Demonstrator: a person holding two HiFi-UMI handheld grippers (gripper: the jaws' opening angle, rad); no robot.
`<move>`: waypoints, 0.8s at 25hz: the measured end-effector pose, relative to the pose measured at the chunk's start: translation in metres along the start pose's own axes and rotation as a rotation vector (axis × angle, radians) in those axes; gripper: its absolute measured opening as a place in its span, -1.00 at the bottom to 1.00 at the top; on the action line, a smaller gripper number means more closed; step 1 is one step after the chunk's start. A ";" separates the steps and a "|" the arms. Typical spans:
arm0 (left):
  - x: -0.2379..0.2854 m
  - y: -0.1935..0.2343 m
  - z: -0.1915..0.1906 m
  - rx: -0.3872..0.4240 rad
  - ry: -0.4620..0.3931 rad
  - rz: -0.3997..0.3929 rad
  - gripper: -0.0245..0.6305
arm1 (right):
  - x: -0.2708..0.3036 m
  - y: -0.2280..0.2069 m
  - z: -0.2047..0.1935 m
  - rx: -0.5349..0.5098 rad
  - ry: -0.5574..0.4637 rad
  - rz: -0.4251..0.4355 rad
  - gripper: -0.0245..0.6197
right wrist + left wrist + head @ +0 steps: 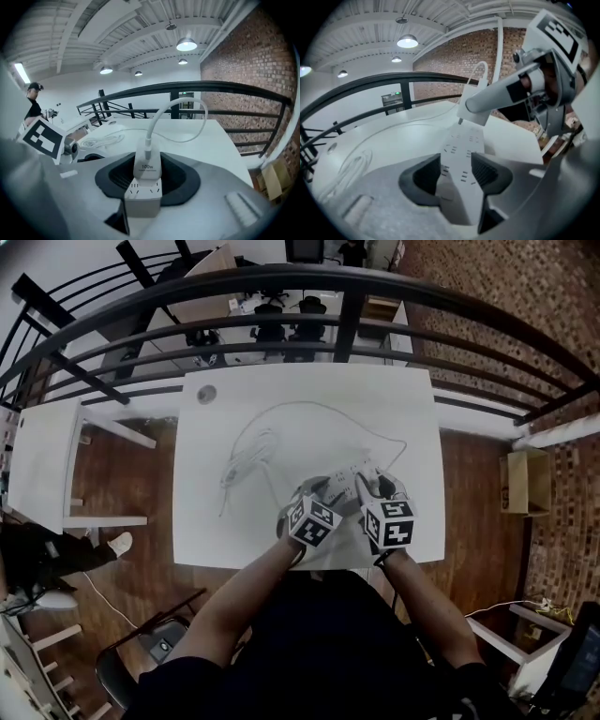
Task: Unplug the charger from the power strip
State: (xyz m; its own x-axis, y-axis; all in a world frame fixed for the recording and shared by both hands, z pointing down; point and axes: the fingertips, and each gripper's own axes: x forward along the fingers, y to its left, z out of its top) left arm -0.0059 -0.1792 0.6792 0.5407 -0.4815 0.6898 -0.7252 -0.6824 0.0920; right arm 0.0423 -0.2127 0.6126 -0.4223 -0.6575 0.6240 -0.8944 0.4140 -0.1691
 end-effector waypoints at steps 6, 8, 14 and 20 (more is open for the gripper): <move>-0.049 0.012 0.011 -0.265 -0.104 -0.033 -0.17 | -0.033 -0.009 0.000 0.303 -0.045 0.128 -0.48; -0.068 0.014 0.013 -0.324 -0.147 -0.032 -0.17 | -0.044 -0.015 -0.004 0.355 -0.048 0.138 -0.48; -0.128 0.003 0.027 -0.488 -0.254 -0.049 -0.23 | -0.075 -0.034 -0.017 0.458 -0.078 0.135 -0.48; -0.153 -0.016 0.012 -0.549 -0.271 -0.077 -0.25 | -0.104 -0.057 -0.033 0.548 -0.117 0.115 -0.48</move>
State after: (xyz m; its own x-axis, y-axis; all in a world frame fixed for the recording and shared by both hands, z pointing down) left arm -0.0723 -0.1014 0.5638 0.6370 -0.6141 0.4659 -0.7544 -0.3724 0.5406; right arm 0.1423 -0.1476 0.5826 -0.5068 -0.7060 0.4946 -0.7743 0.1207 -0.6212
